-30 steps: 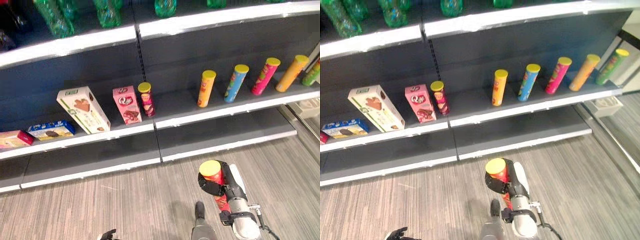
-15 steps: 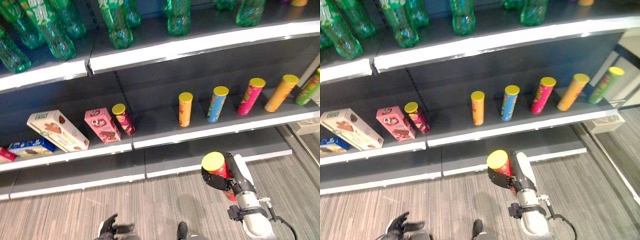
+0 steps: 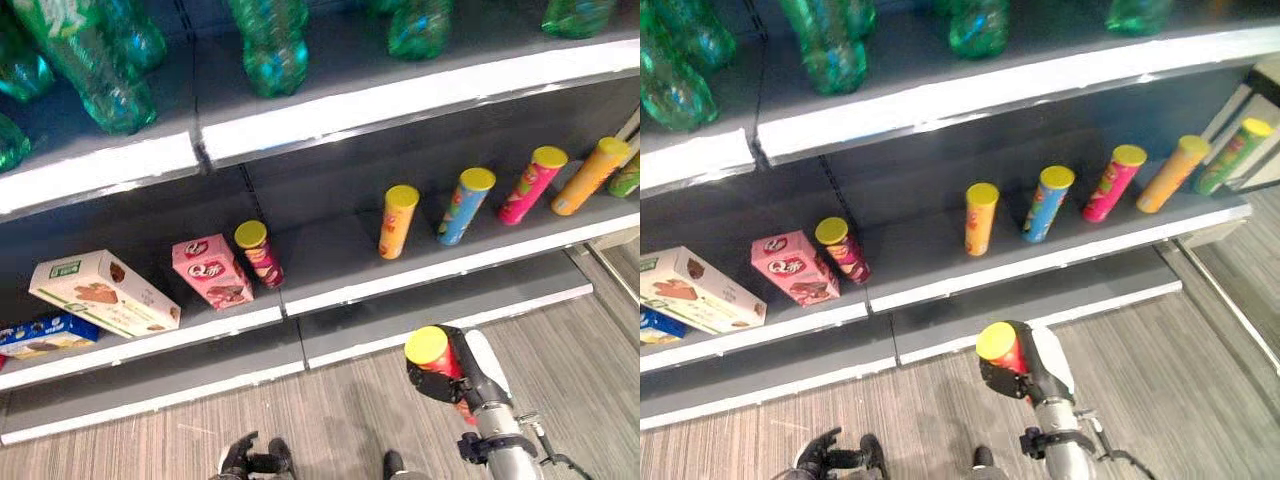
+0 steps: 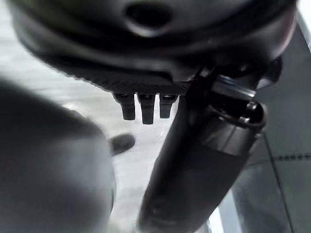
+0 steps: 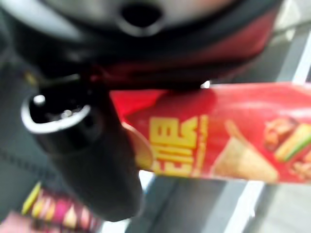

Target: Put the goods on the table back onto the shelves and tidy them up.

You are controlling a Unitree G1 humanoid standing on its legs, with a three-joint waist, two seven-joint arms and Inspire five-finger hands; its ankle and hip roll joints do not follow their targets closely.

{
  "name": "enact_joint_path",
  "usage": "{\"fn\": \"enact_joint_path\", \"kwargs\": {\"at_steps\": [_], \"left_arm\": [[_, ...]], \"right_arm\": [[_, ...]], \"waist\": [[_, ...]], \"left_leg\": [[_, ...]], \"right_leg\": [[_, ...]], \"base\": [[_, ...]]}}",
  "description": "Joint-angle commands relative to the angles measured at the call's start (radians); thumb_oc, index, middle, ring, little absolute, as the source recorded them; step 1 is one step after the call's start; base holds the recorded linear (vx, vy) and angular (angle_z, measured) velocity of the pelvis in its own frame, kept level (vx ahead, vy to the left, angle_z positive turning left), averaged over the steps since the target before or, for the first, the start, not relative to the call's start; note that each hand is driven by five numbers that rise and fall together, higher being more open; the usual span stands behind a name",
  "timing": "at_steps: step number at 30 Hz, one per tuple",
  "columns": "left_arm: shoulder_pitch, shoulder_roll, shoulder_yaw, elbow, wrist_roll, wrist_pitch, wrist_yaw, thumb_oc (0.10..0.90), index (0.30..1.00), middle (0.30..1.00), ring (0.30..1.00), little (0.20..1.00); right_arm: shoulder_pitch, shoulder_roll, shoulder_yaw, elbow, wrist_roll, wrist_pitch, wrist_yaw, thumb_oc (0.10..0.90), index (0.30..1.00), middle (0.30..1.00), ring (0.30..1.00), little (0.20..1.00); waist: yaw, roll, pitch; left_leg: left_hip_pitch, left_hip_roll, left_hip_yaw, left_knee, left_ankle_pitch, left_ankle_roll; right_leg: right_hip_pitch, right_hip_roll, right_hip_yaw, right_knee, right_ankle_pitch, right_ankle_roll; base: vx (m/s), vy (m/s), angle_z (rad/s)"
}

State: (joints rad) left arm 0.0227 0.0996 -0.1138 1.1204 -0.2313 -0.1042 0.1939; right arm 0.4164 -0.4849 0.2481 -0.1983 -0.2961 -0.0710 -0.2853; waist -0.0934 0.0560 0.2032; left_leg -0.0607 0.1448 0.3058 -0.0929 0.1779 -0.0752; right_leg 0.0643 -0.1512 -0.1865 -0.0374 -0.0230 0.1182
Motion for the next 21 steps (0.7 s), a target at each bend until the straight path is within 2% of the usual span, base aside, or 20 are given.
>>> {"fn": "enact_joint_path", "kwargs": {"at_steps": [1,7,8,13,15,16,17,18,19,21], "left_arm": [[0.021,-0.001,0.001,0.039,0.020,-0.006,0.027,0.800,0.900,0.900,0.900,0.900],[0.014,-0.002,-0.014,0.036,0.018,-0.010,0.028,0.800,0.900,0.900,0.900,0.900],[0.012,0.002,-0.014,0.027,-0.001,-0.014,0.038,0.800,0.900,0.900,0.900,0.900],[0.012,0.009,-0.023,0.005,-0.051,-0.023,0.061,0.800,0.900,0.900,0.900,0.900],[0.004,0.013,-0.023,0.020,-0.095,-0.018,0.074,0.800,0.900,0.900,0.900,0.900],[0.001,0.014,-0.023,0.030,-0.110,-0.015,0.077,0.800,0.900,0.900,0.900,0.900],[0.003,0.018,-0.031,0.025,-0.137,-0.018,0.086,0.800,0.900,0.900,0.900,0.900],[0.002,0.020,-0.037,0.021,-0.143,-0.019,0.087,0.800,0.900,0.900,0.900,0.900],[-0.002,0.026,-0.059,0.003,-0.151,-0.030,0.096,0.800,0.900,0.900,0.900,0.900],[-0.008,0.028,-0.081,-0.012,-0.149,-0.035,0.104,0.800,0.900,0.900,0.900,0.900]], "right_arm": [[-0.100,0.002,-0.060,-0.169,-0.027,-0.107,-0.048,0.400,0.300,0.300,0.300,0.300],[-0.128,0.006,-0.031,-0.173,-0.025,-0.119,-0.060,0.400,0.300,0.300,0.300,0.300],[-0.161,0.007,0.001,-0.169,-0.030,-0.124,-0.076,0.400,0.300,0.300,0.300,0.300],[-0.272,0.043,0.058,-0.144,0.008,-0.126,-0.131,0.400,0.300,0.300,0.300,0.300],[-0.385,0.111,0.124,-0.142,0.171,-0.139,-0.117,0.400,0.300,0.300,0.300,0.300],[-0.447,0.132,0.150,-0.149,0.213,-0.151,-0.123,0.400,0.300,0.300,0.300,0.300],[-0.578,0.162,0.169,-0.135,0.249,-0.149,-0.162,0.400,0.300,0.300,0.300,0.300],[-0.620,0.169,0.166,-0.129,0.242,-0.145,-0.180,0.400,0.300,0.300,0.300,0.300],[-0.729,0.170,0.126,-0.134,0.131,-0.128,-0.279,0.400,0.300,0.300,0.300,0.300],[-0.777,0.177,0.099,-0.126,0.087,-0.112,-0.339,0.400,0.300,0.300,0.300,0.300]], "waist": [[0.023,-0.005,-0.018],[0.031,-0.019,-0.002],[0.043,-0.028,0.007],[0.068,-0.041,0.032],[0.091,-0.054,0.051],[0.106,-0.058,0.057],[0.135,-0.058,0.063],[0.142,-0.056,0.065],[0.170,-0.045,0.073],[0.182,-0.037,0.082]], "left_leg": [[-0.024,0.100,0.013,0.016,-0.053,-0.056],[-0.052,0.100,0.010,0.016,-0.053,-0.052],[-0.067,0.104,0.003,0.018,-0.052,-0.051],[-0.095,0.109,-0.013,0.030,-0.051,-0.047],[-0.127,0.114,-0.025,0.048,-0.054,-0.046],[-0.140,0.110,-0.033,0.053,-0.056,-0.044],[-0.162,0.101,-0.046,0.065,-0.060,-0.040],[-0.168,0.097,-0.050,0.067,-0.062,-0.039],[-0.192,0.082,-0.069,0.074,-0.066,-0.033],[-0.210,0.071,-0.084,0.083,-0.068,-0.030]], "right_leg": [[-0.047,-0.072,-0.006,-0.013,0.003,0.047],[-0.079,-0.078,-0.012,-0.024,0.024,0.055],[-0.089,-0.077,-0.018,-0.028,0.030,0.056],[-0.104,-0.075,-0.024,-0.030,0.039,0.056],[-0.118,-0.075,-0.032,-0.031,0.048,0.054],[-0.125,-0.078,-0.037,-0.032,0.051,0.053],[-0.131,-0.087,-0.050,-0.029,0.054,0.053],[-0.133,-0.091,-0.054,-0.027,0.056,0.053],[-0.138,-0.101,-0.071,-0.019,0.054,0.053],[-0.145,-0.109,-0.083,-0.011,0.054,0.053]], "base": [[-0.03,0.035,0.14],[-0.05,0.032,0.07],[-0.08,0.015,-0.08],[-0.07,0.015,0.05],[-0.08,0.021,0.18],[-0.05,0.039,0.22],[-0.03,0.039,0.29],[-0.02,0.048,0.35],[-0.02,0.025,0.44],[-0.02,0.028,0.46]]}}
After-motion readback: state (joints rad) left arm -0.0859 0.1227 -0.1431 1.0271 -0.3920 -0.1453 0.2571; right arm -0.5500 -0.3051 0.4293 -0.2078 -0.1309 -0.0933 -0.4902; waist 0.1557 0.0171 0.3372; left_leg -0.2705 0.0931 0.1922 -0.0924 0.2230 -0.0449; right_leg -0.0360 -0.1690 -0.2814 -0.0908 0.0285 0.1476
